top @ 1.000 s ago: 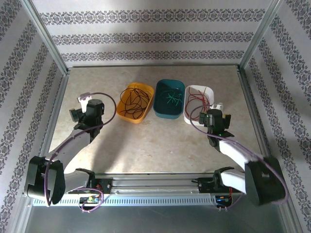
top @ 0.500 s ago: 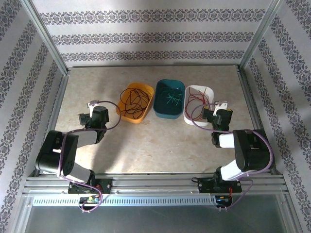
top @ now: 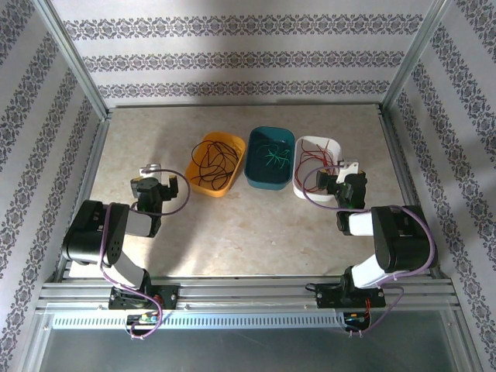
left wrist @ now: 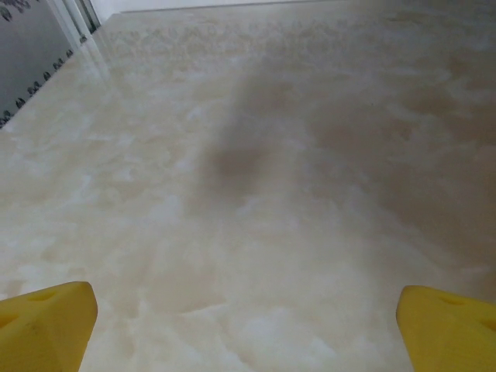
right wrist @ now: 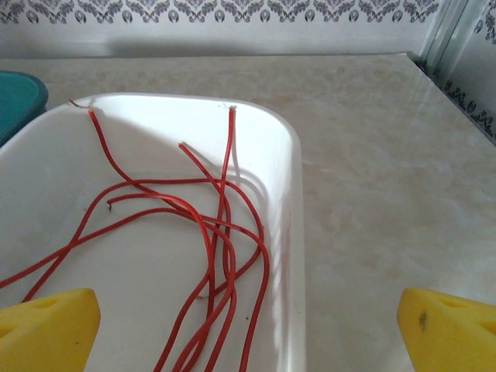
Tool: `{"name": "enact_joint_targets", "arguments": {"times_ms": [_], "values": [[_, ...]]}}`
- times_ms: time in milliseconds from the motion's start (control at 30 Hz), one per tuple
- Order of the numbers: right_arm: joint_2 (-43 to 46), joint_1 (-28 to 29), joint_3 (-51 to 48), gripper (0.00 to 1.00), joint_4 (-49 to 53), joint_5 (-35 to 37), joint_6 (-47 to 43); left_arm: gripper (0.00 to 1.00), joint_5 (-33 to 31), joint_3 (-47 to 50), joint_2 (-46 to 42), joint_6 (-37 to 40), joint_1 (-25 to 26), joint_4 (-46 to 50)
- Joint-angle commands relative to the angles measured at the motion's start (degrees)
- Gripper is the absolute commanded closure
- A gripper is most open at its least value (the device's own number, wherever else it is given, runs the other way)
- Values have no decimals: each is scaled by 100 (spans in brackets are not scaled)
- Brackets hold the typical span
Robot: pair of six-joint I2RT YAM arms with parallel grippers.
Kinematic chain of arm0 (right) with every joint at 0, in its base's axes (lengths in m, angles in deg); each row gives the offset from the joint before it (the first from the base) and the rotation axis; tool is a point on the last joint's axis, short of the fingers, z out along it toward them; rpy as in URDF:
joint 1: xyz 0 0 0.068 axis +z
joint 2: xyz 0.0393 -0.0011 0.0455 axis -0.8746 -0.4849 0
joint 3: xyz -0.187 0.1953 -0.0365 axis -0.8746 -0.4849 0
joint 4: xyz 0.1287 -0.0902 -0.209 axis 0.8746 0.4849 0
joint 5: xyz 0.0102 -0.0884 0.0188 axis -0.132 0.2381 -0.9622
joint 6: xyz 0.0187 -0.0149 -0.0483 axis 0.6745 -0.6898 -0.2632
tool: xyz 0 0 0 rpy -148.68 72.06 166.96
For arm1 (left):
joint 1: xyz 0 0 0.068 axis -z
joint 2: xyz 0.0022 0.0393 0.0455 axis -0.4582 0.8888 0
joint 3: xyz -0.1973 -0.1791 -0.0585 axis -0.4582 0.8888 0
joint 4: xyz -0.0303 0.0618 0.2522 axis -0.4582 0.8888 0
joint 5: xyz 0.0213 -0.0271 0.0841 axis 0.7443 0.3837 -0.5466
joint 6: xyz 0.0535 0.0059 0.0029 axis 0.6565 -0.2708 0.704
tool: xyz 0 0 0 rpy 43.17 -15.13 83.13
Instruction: Untangle the cables
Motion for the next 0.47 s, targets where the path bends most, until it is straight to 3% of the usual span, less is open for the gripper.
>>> {"name": "enact_joint_targets", "arguments": {"times_ms": [0, 167, 267, 433], "values": [[-43, 54, 130, 2, -203, -186, 26, 1, 263, -16, 49, -7, -103, -604], [-41, -11, 148, 2, -181, -348, -7, 1, 253, -68, -31, -59, -99, -396], [-61, -253, 157, 2, -201, -912, 125, 1, 261, -59, -13, -44, -100, -426], [-52, -141, 139, 2, -212, -816, 60, 0, 261, -43, 2, -22, -104, -503]]}}
